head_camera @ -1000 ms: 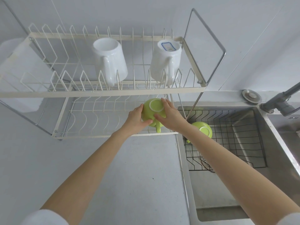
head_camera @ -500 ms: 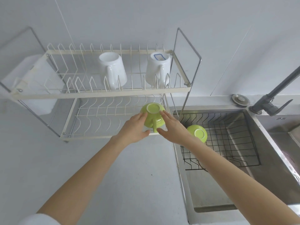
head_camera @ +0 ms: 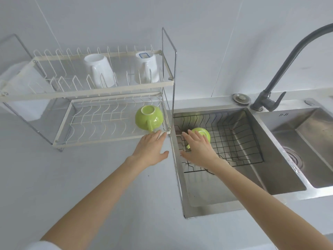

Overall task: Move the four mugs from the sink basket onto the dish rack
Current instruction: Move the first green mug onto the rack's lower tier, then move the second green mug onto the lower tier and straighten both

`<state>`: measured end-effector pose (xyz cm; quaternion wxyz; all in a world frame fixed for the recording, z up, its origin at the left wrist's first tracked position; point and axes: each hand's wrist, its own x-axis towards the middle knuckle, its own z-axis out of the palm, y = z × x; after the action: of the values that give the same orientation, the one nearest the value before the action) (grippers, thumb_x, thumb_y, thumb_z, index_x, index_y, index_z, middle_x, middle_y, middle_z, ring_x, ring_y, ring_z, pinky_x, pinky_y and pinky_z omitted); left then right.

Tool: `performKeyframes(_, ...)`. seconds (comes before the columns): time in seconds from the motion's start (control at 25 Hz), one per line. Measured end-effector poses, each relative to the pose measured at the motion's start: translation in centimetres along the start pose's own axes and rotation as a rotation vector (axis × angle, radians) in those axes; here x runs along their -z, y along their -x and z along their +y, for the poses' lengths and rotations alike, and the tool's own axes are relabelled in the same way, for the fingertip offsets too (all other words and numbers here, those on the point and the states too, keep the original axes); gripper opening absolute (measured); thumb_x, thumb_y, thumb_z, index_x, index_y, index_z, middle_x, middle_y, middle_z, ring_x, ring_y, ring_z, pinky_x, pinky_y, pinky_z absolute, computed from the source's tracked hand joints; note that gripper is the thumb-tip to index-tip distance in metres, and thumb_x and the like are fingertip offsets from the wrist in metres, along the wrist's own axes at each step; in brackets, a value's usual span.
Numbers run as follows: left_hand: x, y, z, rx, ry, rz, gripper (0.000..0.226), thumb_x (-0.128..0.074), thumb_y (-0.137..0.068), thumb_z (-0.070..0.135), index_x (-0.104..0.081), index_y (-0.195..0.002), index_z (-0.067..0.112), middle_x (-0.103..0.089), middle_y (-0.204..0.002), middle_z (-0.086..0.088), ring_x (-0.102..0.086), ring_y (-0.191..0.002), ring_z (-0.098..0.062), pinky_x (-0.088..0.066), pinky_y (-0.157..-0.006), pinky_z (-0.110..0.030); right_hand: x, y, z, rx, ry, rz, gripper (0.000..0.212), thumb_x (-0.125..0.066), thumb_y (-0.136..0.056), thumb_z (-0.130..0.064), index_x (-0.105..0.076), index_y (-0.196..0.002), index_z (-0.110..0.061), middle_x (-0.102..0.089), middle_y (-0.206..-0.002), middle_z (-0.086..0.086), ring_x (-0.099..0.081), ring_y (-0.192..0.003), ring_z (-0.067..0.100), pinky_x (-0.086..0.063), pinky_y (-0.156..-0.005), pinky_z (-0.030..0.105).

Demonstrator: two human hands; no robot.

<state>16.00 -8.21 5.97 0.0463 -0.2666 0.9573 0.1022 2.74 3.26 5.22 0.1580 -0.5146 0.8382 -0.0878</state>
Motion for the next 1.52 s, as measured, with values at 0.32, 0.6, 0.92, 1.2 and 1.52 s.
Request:
performKeyframes(0.32,-1.5,-4.0,7.8,-0.006,0.026,-0.052,0.065,-0.043,-0.088,0.037,-0.014,-0.142,0.014,-0.016,-0.154,-0.01,-0.016,-0.14,-0.027,-0.016,-0.114,-0.042,1.8,1.3,8.9,-0.058,0.035,-0.044,0.069,-0.049,-0.089,-0.038,-0.013,-0.145,-0.019,-0.008,-0.157,0.007,0.0,-0.145,0.027,-0.001,-0.118,0.044)
performKeyframes(0.6,-3.2,-9.1,12.1,0.032,0.01,-0.115,0.066,-0.043,-0.088,0.04,-0.015,-0.141,0.015,-0.017,-0.153,-0.012,-0.017,-0.14,-0.03,-0.019,-0.114,-0.045,2.3,-0.2,15.6,-0.059,0.028,-0.11,0.071,-0.051,-0.088,-0.038,-0.013,-0.145,-0.019,-0.011,-0.157,0.008,-0.001,-0.145,0.028,-0.002,-0.118,0.044)
performKeyframes(0.92,-5.2,-14.0,12.5,0.093,0.071,-0.164,0.066,-0.044,-0.087,0.041,-0.017,-0.141,0.016,-0.023,-0.151,-0.012,-0.023,-0.138,-0.029,-0.024,-0.112,-0.046,1.1,-4.1,18.9,-0.036,-0.043,-0.198,0.07,-0.05,-0.088,-0.037,-0.015,-0.145,-0.017,-0.013,-0.156,0.01,-0.007,-0.144,0.029,-0.007,-0.117,0.044)
performKeyframes(1.2,-7.5,-18.2,10.2,0.164,0.156,-0.257,0.066,-0.046,-0.087,0.04,-0.018,-0.141,0.015,-0.025,-0.15,-0.009,-0.032,-0.133,-0.03,-0.034,-0.106,-0.048,-2.3,-7.9,19.8,-0.144,-0.295,-0.307,0.068,-0.053,-0.087,-0.031,-0.02,-0.143,-0.014,-0.026,-0.151,0.01,-0.026,-0.137,0.029,-0.028,-0.111,0.043)
performKeyframes(1.52,-11.6,-23.0,8.2,0.357,0.443,-0.326,0.061,-0.046,-0.089,0.034,-0.022,-0.14,0.01,-0.03,-0.146,-0.015,-0.034,-0.132,-0.03,-0.032,-0.108,-0.043,-6.5,-12.4,20.1,-0.485,-0.707,-0.369,0.057,-0.051,-0.088,-0.032,-0.03,-0.136,-0.011,-0.053,-0.129,0.012,-0.051,-0.113,0.028,-0.041,-0.084,0.031)
